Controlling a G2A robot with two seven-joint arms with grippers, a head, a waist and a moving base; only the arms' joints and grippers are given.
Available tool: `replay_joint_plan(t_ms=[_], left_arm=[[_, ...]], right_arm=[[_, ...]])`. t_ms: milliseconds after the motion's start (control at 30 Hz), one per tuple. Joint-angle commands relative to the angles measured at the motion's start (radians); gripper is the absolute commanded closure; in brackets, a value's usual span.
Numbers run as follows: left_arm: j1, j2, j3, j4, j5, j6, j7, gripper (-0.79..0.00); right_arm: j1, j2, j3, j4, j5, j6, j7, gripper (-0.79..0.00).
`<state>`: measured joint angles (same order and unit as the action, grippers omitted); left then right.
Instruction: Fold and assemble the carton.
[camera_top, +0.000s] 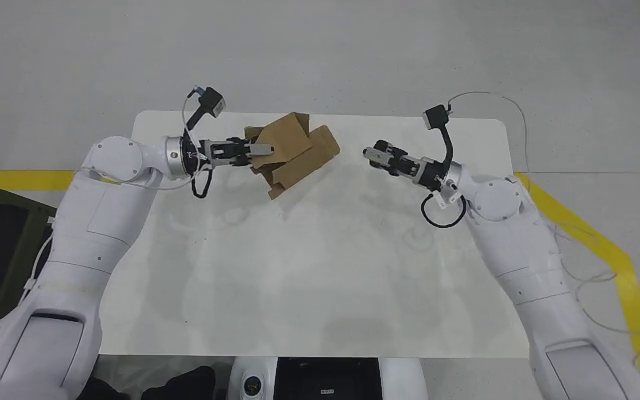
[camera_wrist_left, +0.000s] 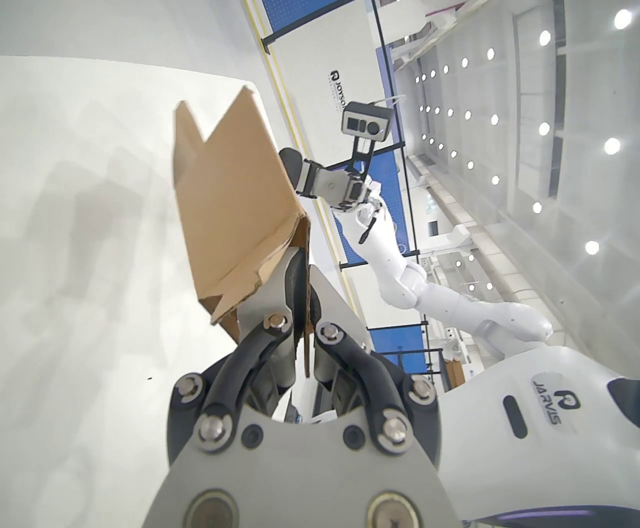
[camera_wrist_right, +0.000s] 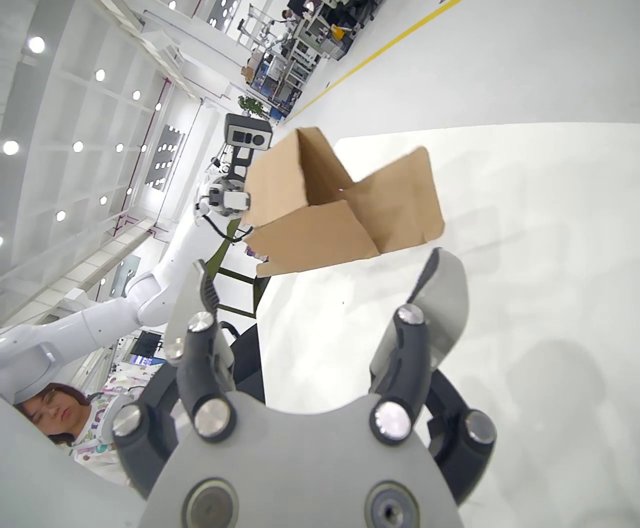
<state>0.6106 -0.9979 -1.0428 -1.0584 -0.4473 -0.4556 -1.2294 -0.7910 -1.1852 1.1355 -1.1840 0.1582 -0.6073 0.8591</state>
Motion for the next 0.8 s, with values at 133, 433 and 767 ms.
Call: replay_joint_plan(t_ms=[133,433,767], left_arm=[[0.002,-0.001,0.016,-0.008,0.037,-0.024,-0.045,0.000],[0.019,0.002,0.054,-0.083,0.047,-0.032,-0.103,0.000],[0.043,0.032,0.073,-0.151,-0.007,-0.007,-0.128,0.000]], right_arm=[[-0.015,0.003,-0.024,-0.086,0.088,-0.028,0.143,-0.785],[0.037,-0.018,-0.123,-0.040,0.151,-0.074,0.226,-0.705],[0.111,-0.045,-0.197,0.057,0.157,-0.095,0.225,-0.631]])
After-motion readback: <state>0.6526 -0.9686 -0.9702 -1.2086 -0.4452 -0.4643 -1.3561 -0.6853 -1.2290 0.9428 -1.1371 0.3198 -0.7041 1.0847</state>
